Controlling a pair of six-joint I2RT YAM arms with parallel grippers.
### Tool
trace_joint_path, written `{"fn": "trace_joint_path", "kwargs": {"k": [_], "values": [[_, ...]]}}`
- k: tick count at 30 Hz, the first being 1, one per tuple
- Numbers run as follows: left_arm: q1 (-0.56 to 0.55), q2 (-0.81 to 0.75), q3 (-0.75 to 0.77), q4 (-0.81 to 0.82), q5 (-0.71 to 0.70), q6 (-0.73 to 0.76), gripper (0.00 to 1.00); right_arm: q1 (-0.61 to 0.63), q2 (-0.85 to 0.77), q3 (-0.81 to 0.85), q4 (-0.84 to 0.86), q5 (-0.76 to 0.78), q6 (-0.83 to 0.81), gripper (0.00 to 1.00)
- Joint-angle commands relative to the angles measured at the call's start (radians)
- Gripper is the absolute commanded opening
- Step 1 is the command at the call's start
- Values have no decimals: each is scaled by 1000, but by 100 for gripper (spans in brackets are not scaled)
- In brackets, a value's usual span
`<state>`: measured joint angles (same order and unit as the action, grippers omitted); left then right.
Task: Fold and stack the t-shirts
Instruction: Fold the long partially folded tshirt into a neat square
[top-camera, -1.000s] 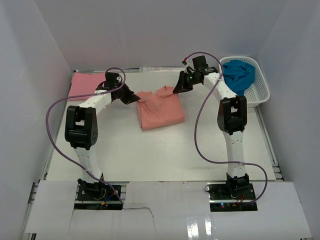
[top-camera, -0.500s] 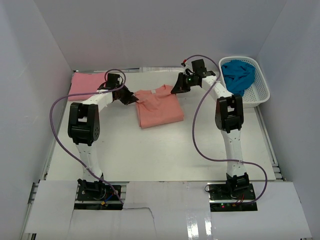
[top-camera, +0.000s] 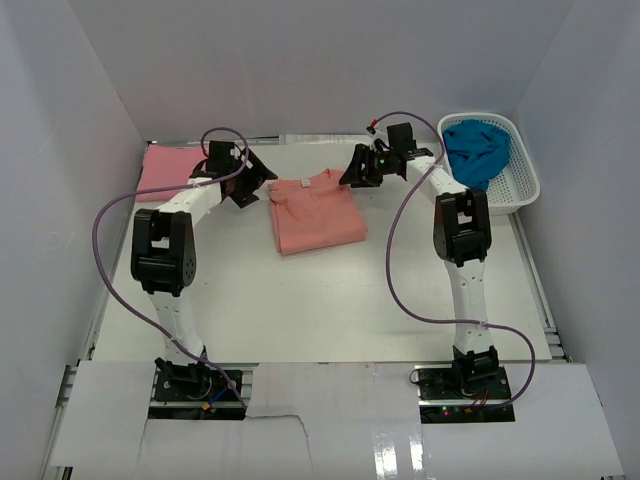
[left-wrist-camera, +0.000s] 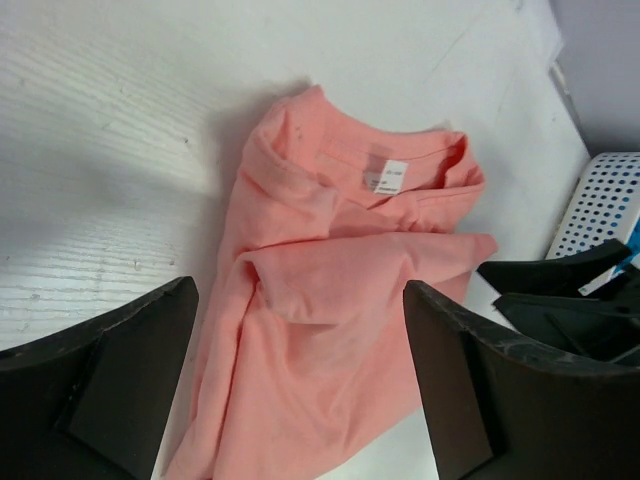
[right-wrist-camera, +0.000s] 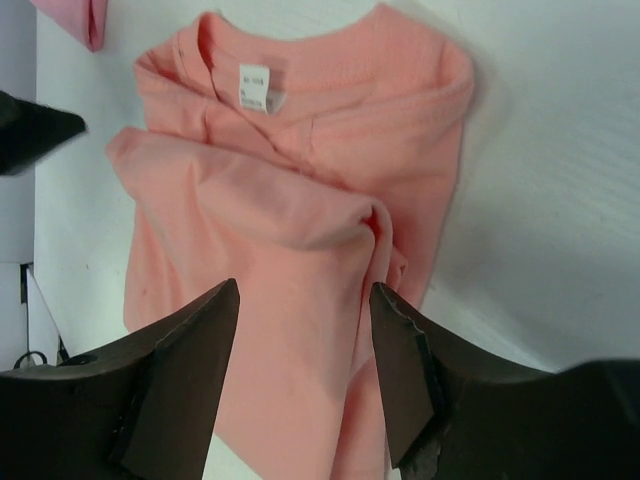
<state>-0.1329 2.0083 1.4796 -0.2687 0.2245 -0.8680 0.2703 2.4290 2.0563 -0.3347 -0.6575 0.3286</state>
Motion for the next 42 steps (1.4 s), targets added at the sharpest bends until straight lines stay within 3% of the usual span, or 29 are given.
{"fn": "trace_joint_path", "kwargs": {"k": [1, 8, 16, 19, 20, 23, 29, 32, 37, 42], "values": [[-11, -160, 15, 34, -66, 75, 94, 0, -137, -98, 78, -4, -23, 62], [-106, -187, 18, 6, -28, 207, 88, 15, -235, -289, 168, -24, -34, 52], [-208, -64, 8, 60, 219, 235, 81, 18, -113, -189, 112, -96, -22, 52], [-218, 10, 31, 88, 277, 236, 80, 20, -97, -200, 125, -96, -5, 44], [-218, 30, 47, 94, 280, 235, 80, 20, -84, -200, 125, -91, -2, 35], [-218, 101, 94, 79, 247, 256, 78, 20, -58, -199, 117, -83, 1, 12], [-201, 127, 128, 23, 10, 259, 75, 21, -15, -179, 10, -2, -20, 8], [-201, 107, 104, 25, -21, 268, 75, 26, -42, -275, 14, 33, -20, 8], [-208, 95, 35, 22, 58, 264, 74, 41, -163, -505, 106, 91, -2, 8], [-264, -9, -146, 77, 65, 233, 74, 66, -301, -780, 178, 128, 13, 8]]}}
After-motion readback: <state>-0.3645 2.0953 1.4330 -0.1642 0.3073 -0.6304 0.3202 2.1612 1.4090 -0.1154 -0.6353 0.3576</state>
